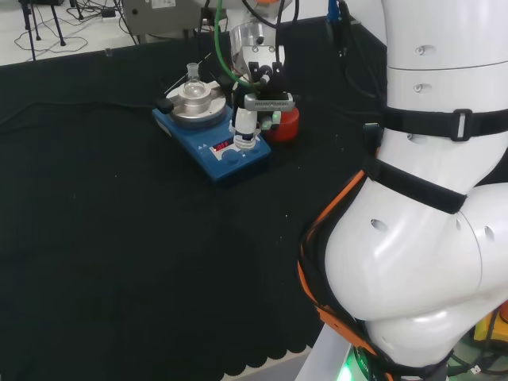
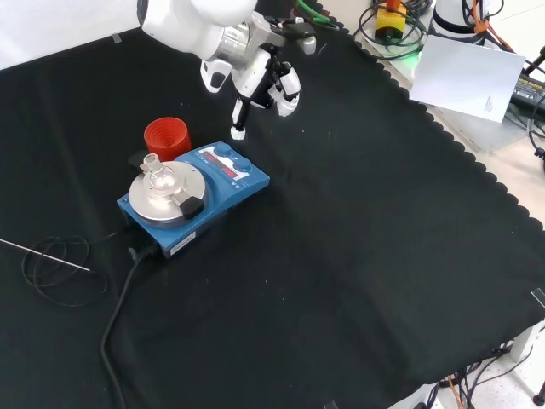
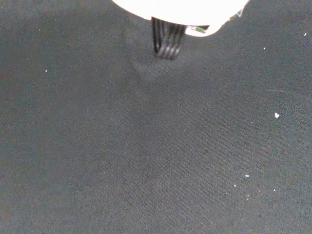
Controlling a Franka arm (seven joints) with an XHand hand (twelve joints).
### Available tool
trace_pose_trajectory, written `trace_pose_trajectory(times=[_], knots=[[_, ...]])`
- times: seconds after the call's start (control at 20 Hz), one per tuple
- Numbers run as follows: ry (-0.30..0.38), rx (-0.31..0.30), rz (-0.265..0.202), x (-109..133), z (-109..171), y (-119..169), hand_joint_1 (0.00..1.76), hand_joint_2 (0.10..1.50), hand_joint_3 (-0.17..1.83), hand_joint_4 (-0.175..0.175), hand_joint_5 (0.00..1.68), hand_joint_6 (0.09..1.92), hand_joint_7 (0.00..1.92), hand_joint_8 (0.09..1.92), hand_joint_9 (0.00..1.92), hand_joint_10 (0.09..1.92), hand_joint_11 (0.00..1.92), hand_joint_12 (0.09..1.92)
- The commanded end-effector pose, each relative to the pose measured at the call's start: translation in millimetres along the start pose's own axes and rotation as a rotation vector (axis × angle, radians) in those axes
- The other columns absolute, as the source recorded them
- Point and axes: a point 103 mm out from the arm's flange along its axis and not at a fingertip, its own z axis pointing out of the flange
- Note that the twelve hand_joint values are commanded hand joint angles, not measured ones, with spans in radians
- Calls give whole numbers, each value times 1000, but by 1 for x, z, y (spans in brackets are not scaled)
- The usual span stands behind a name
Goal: Turn on the heater.
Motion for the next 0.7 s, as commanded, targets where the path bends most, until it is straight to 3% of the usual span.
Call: trace_pose_trajectory(times=[0.05,0.3,0.7], knots=[[-19,28,3,3,7,-1,1398,626,993,-23,207,87,1547,1445,1765,1354,1920,1658],[-44,62,18,6,17,6,1400,624,1006,0,136,87,1548,1455,1752,1353,1920,1640],[-70,79,23,10,19,16,1402,628,1017,6,119,87,1545,1464,1747,1354,1920,1624]])
